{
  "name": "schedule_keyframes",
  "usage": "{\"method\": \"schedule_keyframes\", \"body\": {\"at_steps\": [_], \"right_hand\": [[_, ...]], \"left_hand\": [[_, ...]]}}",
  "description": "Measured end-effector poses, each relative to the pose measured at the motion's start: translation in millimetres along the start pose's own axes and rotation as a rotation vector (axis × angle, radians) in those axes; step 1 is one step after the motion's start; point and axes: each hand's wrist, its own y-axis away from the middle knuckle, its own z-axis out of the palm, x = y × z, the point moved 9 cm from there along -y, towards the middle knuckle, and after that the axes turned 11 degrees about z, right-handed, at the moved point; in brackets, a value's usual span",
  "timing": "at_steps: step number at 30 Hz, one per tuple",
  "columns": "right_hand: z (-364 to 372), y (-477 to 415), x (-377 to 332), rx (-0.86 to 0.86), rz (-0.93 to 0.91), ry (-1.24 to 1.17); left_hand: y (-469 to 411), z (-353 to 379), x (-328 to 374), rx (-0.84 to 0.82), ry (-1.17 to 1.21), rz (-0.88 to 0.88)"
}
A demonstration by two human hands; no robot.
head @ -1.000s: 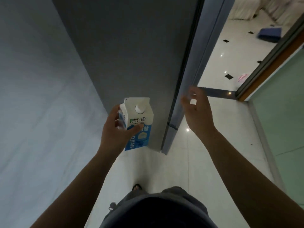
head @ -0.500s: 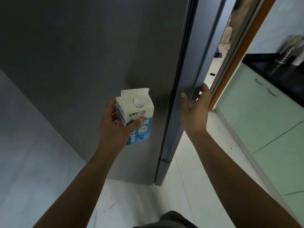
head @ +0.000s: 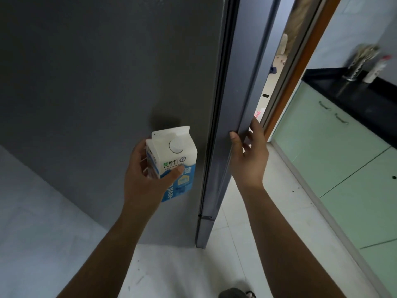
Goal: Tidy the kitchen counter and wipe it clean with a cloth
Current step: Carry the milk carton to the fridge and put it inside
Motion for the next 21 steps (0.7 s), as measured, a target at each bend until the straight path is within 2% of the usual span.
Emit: {"method": "schedule_keyframes", "body": {"at_steps": [12,21], "right_hand": [[-4.7,-5.8,1.6,-0.006,-0.06,-0.001],[-100.0,-51.0,22.9,0.114,0.001,-0.062]], "left_hand": [[10.9,35.8,21.2,-0.013,-0.042,0.031],[18.7,82.2,34.1,-0.017,0.002,0.021]]}}
